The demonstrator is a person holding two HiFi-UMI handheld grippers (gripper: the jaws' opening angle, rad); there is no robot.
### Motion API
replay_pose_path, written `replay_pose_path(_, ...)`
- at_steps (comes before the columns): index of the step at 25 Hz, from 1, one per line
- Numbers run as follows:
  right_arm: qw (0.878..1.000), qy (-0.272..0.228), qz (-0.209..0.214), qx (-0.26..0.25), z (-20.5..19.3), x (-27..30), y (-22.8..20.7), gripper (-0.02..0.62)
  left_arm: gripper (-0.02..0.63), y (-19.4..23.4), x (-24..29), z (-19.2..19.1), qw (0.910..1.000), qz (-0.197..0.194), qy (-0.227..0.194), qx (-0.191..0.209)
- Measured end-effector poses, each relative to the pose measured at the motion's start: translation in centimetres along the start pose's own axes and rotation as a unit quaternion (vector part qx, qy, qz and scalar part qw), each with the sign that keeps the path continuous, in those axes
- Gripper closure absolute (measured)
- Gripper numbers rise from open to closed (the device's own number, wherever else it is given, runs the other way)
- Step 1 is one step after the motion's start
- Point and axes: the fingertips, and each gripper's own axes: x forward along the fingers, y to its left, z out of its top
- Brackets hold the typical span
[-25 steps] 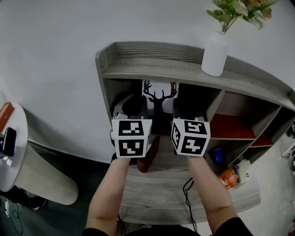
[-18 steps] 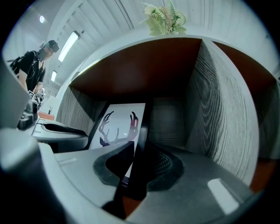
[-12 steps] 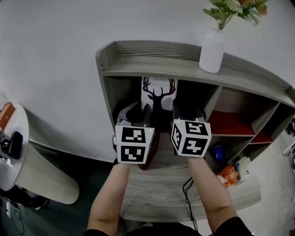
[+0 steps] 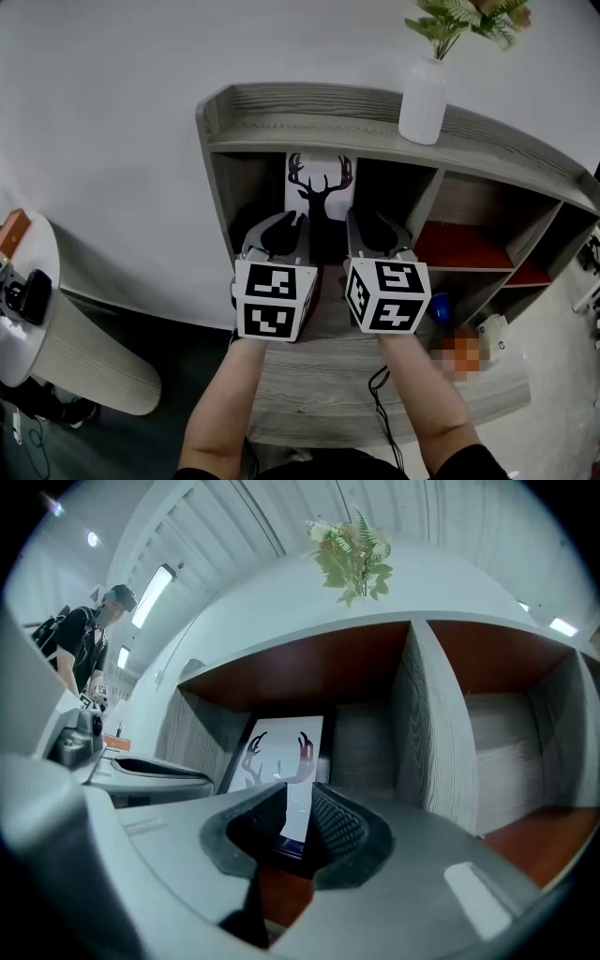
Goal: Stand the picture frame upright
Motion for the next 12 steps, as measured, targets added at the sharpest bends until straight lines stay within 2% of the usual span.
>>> replay_pose_path(12,1.0,-0.003,0.01,0.008,-0.9,-2.5,1.5,0.534,0.598,-1.1,-2.2,-0.5,0.9996,-0.01,-0.011,-0.022)
